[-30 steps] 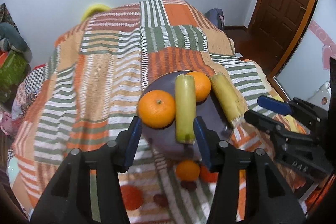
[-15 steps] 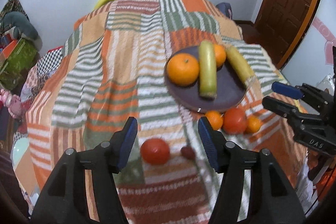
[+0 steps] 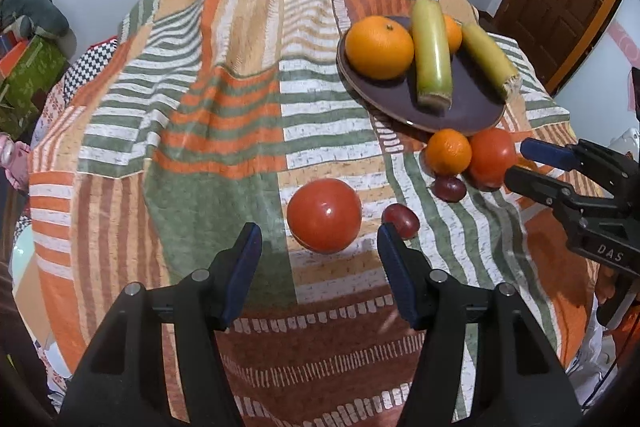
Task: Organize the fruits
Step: 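Grasp a red tomato with the left tool while the right tool grasps another red tomato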
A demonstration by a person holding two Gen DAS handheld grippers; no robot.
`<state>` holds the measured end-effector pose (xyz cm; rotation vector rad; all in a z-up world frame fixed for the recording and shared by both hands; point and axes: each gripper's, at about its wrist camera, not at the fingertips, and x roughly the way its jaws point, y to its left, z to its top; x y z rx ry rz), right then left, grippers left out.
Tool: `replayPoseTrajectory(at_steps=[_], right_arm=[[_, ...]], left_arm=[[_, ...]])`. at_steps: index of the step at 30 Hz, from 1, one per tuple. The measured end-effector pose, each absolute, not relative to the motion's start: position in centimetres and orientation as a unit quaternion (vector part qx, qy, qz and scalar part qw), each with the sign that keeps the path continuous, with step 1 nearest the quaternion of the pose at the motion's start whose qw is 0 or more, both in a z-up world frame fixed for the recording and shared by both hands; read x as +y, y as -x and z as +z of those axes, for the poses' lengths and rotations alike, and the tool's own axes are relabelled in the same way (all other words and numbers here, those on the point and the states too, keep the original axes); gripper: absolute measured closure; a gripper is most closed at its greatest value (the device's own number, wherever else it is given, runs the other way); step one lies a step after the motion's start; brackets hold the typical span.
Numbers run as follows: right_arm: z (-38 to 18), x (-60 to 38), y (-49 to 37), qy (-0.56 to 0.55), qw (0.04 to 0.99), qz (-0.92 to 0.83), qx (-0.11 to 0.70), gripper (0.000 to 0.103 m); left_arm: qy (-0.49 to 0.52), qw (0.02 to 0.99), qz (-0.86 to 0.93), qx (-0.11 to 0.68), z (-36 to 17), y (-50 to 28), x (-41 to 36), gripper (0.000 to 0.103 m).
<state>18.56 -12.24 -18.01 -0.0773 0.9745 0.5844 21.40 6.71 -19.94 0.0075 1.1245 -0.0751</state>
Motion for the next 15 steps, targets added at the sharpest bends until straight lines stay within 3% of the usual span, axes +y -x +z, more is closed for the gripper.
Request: replayPoseTrajectory(at_steps=[15], right_arm=[[-19.2,-11.8,-19.7,0.043,0.836,0.279,0.470,0.053]], left_arm=[[0.024,0.836,-0.043,0.546,-22.6,-23.9,7.4,0.047]])
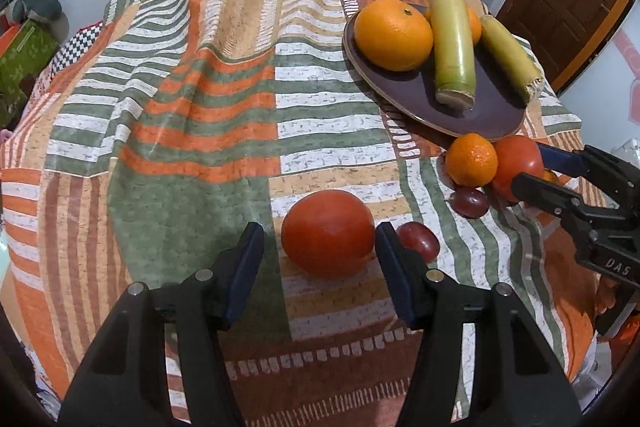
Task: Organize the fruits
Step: 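Grasp a red tomato with the left tool while the right tool grasps another red tomato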
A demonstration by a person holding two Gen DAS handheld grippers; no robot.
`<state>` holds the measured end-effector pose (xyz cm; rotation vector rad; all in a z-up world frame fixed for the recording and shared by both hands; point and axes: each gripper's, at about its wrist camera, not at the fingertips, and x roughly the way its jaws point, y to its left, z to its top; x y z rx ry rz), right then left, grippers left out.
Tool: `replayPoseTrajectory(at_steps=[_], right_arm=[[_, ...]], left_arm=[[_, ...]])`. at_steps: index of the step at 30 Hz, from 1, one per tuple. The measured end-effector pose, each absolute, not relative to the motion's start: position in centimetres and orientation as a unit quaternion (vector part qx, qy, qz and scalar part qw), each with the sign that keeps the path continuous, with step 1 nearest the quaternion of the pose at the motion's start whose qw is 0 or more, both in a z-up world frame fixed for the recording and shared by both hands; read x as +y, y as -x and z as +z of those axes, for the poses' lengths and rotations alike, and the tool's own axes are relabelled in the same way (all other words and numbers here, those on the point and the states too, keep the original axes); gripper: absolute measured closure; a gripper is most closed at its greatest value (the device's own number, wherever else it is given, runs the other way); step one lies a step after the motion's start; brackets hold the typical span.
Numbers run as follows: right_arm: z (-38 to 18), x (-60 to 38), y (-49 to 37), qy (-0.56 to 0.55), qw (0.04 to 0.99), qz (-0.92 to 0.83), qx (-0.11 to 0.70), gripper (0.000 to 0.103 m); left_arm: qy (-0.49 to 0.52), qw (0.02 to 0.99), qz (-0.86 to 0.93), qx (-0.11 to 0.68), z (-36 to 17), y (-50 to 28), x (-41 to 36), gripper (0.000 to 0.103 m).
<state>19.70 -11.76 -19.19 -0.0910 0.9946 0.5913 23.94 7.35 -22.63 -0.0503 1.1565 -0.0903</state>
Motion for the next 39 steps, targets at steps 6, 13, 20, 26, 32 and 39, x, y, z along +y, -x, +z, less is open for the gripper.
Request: replayPoseTrajectory(at_steps=[6,13,20,26,32,39], right_arm=[[-19.8,-11.4,-20.0,0.044,0.834,0.278,0.475,0.052],[-19.7,-11.5,-19.9,0.045,0.837,0.279,0.469,0.054],[-18.1,-12.3,-19.5,0.043,0.848,0.280,0.448,0.054],[-16.7,-12.9,-20.0,0.037,0.860,0.275,0.428,0.055],[-15.7,-13.5,-21.1,0.030,0.870,0.265,0.414,0.055],[-14.9,-14.2,-22.7,0.016,0.881,0.252,0.400,0.055]], left_arm=[[0.024,0.838,-0.051,0.542,-22.8,-23.8,7.0,0.055],[0.020,0.841,-0.046,0.539,-22.4,-23.8,6.9,0.056],[0.025,0.851,-0.051,0.522,-20.7,-24.2,6.6,0.056],[0.025,0.861,-0.068,0.503,-18.9,-25.3,5.0,0.056],[0.020,0.868,-0.091,0.487,-17.6,-26.5,3.1,0.056],[0.009,0.876,-0.099,0.471,-16.7,-28.0,1.9,0.056]])
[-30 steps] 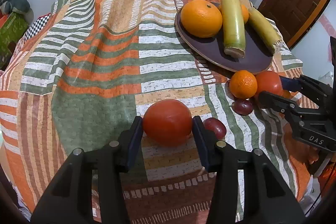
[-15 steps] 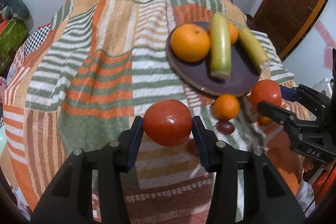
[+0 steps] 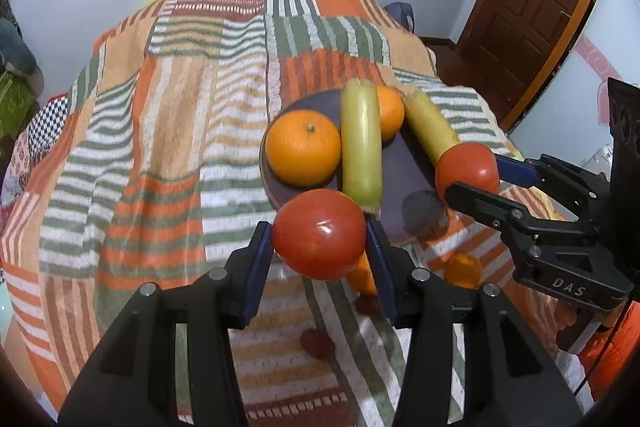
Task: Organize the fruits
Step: 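Grasp a red tomato with the left tool while the right tool grasps another red tomato, then lower both tomatoes onto the plate and open both tools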
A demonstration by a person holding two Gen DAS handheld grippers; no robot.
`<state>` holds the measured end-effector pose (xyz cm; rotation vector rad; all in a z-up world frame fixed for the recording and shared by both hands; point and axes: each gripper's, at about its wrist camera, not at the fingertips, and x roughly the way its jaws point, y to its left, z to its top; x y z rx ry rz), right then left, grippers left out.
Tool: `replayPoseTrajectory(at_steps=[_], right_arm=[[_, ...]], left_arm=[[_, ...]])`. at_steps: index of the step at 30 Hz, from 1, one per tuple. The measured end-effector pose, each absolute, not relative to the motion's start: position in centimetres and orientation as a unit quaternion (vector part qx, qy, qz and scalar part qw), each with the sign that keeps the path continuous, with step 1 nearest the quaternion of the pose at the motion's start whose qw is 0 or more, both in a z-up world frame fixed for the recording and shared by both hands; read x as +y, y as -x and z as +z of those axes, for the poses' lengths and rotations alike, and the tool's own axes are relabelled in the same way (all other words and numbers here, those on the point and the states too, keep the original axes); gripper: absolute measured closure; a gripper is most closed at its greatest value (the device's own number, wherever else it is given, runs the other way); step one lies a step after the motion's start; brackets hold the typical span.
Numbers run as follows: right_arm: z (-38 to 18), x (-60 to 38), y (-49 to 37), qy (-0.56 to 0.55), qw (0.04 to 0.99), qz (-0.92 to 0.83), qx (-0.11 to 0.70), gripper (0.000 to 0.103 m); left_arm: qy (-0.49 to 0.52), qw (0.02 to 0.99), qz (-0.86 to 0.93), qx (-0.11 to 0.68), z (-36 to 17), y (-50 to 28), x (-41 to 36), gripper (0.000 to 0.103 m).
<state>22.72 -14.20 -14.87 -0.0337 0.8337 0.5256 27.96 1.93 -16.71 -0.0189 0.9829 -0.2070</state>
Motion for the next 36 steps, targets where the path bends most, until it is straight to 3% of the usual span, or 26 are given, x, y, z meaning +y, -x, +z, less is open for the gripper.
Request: replayPoseTrajectory(at_steps=[9,30,36], right_arm=[[-14.1,-14.1,-24.6,0.012,0.889,0.249,0.383,0.055],[-17.3,-13.0,-26.7,0.011,0.880,0.244,0.407,0.054],[-17.4,-12.9,-26.8,0.017,0.880,0.245,0.406,0.054]], left_arm=[[0.019,0.880,-0.105,0.462,-16.3,-30.1,1.7,0.056],[0.031,0.853,-0.100,0.511,-21.3,-33.0,1.1,0.056],[0.028,0.852,-0.095,0.514,-21.3,-32.9,1.1,0.052]])
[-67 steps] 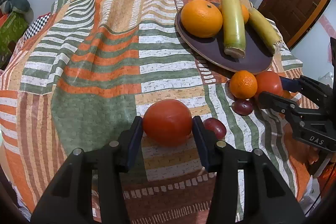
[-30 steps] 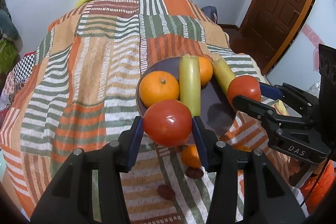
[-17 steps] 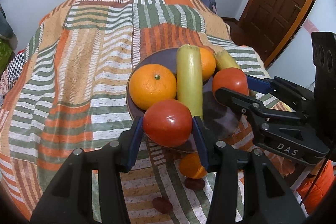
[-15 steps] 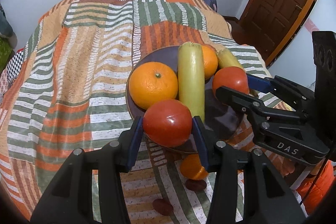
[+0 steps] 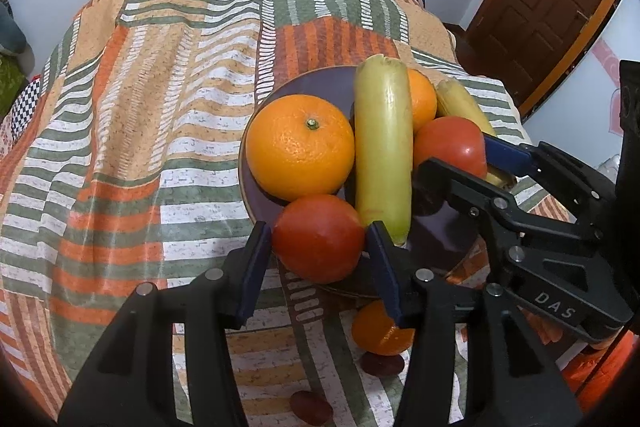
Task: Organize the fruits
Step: 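Lower both tomatoes onto the plate and open both tools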
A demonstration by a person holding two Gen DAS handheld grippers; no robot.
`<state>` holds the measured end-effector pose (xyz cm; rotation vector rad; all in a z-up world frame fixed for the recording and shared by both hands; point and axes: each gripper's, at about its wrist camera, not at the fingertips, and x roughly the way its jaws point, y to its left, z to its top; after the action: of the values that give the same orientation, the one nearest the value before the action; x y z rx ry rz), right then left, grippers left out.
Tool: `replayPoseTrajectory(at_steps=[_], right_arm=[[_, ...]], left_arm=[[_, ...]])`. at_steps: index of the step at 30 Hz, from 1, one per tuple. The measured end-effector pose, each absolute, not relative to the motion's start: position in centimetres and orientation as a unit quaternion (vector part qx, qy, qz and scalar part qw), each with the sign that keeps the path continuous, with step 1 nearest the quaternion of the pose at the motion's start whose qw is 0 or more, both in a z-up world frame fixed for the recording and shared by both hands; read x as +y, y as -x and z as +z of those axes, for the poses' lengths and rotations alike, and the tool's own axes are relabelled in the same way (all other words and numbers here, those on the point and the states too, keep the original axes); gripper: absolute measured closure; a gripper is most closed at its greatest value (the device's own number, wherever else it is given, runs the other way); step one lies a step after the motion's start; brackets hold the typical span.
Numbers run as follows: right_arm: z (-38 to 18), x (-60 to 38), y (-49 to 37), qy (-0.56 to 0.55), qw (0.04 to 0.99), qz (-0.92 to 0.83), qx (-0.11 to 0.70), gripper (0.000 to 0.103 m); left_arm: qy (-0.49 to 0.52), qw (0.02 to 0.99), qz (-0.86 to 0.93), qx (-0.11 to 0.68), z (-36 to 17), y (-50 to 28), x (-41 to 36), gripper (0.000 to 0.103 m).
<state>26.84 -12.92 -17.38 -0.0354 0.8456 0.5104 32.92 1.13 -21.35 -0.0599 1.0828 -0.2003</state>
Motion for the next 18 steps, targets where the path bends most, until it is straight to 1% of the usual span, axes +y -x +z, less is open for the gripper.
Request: replayPoseTrajectory(at_steps=[2,4,6,12,16,18], right_arm=[[-17.4,-13.0,-26.9,0.014,0.879,0.246,0.408,0.054],[-17.3,-13.1,-27.0,0.013,0.878,0.245,0.411,0.054],[-17.3,-13.1,-27.0,0.011,0.875,0.246,0.416,0.054],[-17.0,-13.4,-26.6,0.007,0.869,0.252,0.426,0.054],[-16.6,-13.4,-26.3,0.009,0.868,0.253,0.427,0.053],[-16.0,-13.6,-26.1,0.005,0.873,0.253,0.417,0.048]], left_arm=[[0.026,0.853,-0.090,0.514,-21.3,-32.9,1.2,0.049],[0.024,0.853,-0.079,0.515,-21.3,-32.8,1.2,0.041],[0.027,0.854,-0.072,0.514,-21.1,-32.7,1.5,0.037],[0.033,0.860,-0.070,0.504,-19.9,-32.0,1.9,0.036],[0.020,0.869,-0.072,0.489,-18.4,-30.7,1.8,0.035],[0.013,0.872,-0.073,0.483,-17.8,-30.2,1.7,0.034]])
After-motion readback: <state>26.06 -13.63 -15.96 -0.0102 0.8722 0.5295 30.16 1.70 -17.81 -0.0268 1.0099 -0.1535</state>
